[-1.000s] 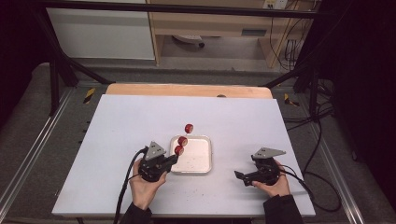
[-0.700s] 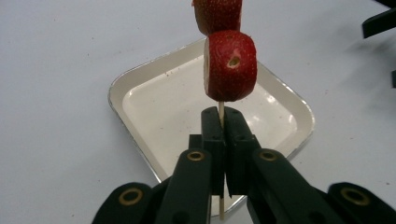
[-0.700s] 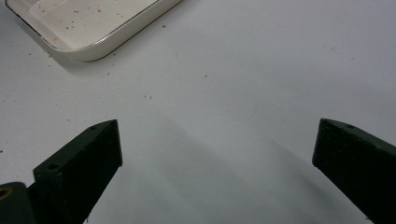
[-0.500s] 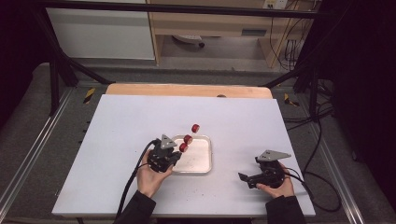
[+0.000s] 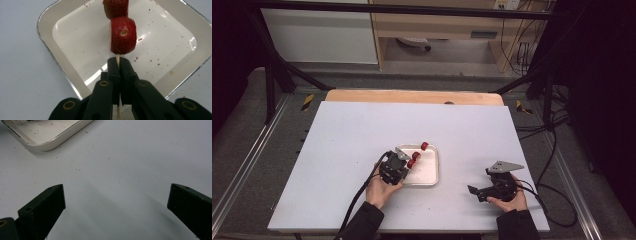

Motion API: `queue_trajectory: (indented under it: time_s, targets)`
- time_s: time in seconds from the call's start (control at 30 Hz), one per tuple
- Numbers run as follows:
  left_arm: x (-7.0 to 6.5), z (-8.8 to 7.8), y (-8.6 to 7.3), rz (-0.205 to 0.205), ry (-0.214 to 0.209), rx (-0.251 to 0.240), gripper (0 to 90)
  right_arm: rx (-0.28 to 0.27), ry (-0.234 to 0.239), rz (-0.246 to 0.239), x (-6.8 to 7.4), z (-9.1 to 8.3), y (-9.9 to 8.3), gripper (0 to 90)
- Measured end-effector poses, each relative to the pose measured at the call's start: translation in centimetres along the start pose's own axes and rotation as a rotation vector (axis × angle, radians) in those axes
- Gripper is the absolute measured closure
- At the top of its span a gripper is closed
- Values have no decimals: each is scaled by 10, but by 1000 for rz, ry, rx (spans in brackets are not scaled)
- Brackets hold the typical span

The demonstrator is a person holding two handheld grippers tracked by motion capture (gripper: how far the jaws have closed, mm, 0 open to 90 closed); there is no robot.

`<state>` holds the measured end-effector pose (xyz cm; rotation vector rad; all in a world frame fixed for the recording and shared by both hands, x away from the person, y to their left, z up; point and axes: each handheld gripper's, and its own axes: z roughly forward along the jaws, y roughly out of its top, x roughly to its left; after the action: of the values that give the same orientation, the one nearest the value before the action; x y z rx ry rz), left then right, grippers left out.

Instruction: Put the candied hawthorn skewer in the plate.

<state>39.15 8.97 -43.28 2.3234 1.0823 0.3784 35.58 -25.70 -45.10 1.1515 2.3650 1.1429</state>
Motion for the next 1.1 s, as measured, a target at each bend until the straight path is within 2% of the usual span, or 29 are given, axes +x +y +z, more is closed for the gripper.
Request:
queue_trajectory:
  time_s: [0.3,0.47,0.6,0.67,0.73,0.87,1.1]
  targets:
    - [-2,-1,1,-11,9,14,877,6,-2,-4,0,2,0,21]
    - [-2,-1,1,-4,10,16,863,6,-3,-1,0,3,-1,22]
    - [1,-6,0,20,7,-1,787,4,-4,0,0,2,0,22]
    - [2,-11,0,35,-12,-25,754,2,-3,0,0,2,0,22]
    - [4,-16,-1,46,-31,-45,676,3,-4,0,1,2,0,21]
    - [9,-28,-2,83,-42,-70,535,4,-3,7,1,1,0,20]
    - [25,-50,-16,96,-68,-81,333,0,-4,7,0,0,0,18]
